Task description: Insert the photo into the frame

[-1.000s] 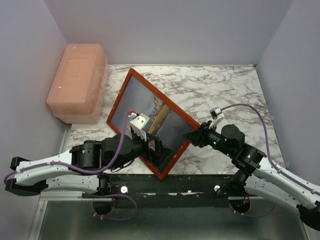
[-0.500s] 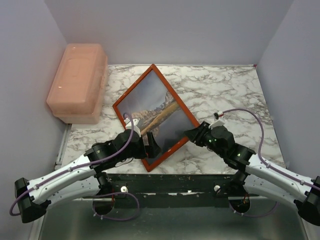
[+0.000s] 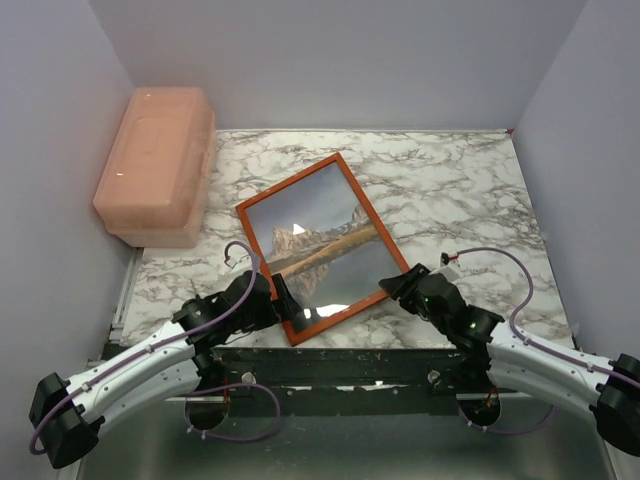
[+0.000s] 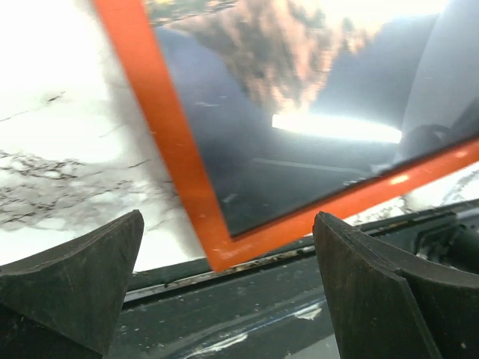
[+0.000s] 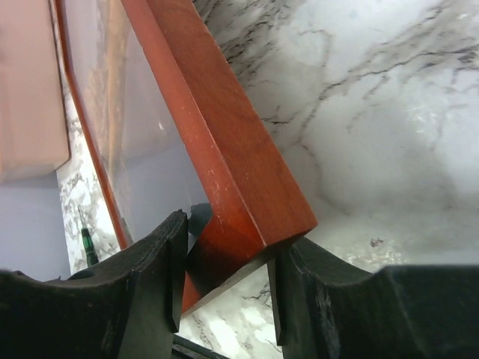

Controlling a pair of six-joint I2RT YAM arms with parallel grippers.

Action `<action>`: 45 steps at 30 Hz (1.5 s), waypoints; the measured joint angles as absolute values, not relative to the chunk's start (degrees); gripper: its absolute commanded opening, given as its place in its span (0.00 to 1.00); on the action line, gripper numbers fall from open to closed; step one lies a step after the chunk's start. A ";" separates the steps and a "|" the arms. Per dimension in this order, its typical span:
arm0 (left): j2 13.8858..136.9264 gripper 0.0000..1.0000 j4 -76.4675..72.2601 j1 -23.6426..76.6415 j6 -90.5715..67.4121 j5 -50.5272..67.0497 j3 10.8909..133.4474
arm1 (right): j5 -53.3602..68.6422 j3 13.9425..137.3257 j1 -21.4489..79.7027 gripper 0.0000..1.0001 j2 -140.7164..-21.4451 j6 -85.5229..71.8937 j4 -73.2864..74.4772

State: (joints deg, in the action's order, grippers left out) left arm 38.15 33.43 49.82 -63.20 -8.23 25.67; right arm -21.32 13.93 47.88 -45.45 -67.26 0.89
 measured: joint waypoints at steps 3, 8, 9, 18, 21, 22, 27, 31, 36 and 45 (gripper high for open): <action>39.62 0.98 33.47 48.64 -63.46 -8.23 24.14 | -22.52 12.14 47.88 0.55 -43.55 -68.44 1.56; 41.89 0.98 32.75 46.85 -63.24 -8.14 23.86 | -24.51 10.46 47.88 0.79 -44.07 -66.48 6.66; 42.04 0.99 32.60 46.65 -63.20 -8.16 23.86 | -24.82 10.35 47.88 0.83 -44.47 -66.52 6.94; 42.50 0.99 30.65 43.81 -61.93 -7.18 22.46 | -24.77 13.93 47.90 0.98 -49.17 -63.86 7.51; 42.41 0.98 30.04 42.96 -61.52 -6.28 21.52 | -24.69 15.86 47.90 1.00 -50.46 -62.85 9.78; 42.33 0.98 29.74 42.61 -61.30 -5.80 21.21 | -24.58 16.36 47.90 1.00 -50.61 -62.15 10.81; 42.00 0.98 27.73 40.56 -60.20 -2.52 20.08 | -20.93 20.05 47.88 1.00 -51.00 -55.48 14.35; 42.65 0.99 25.23 38.83 -59.02 0.89 19.68 | -18.39 24.71 47.88 1.00 -51.81 -51.81 15.40; 46.26 0.98 22.11 35.11 -56.82 5.82 19.53 | -18.44 29.69 47.88 1.00 -54.28 -48.14 17.61; 48.90 0.98 19.49 30.00 -53.84 12.03 19.53 | -16.19 41.87 38.15 1.00 -68.77 -40.18 22.52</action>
State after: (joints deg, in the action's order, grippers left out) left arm 48.90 19.49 30.00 -53.84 12.03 19.53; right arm -16.19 41.87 38.15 -68.77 -40.18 22.52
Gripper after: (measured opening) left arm 0.984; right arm 0.998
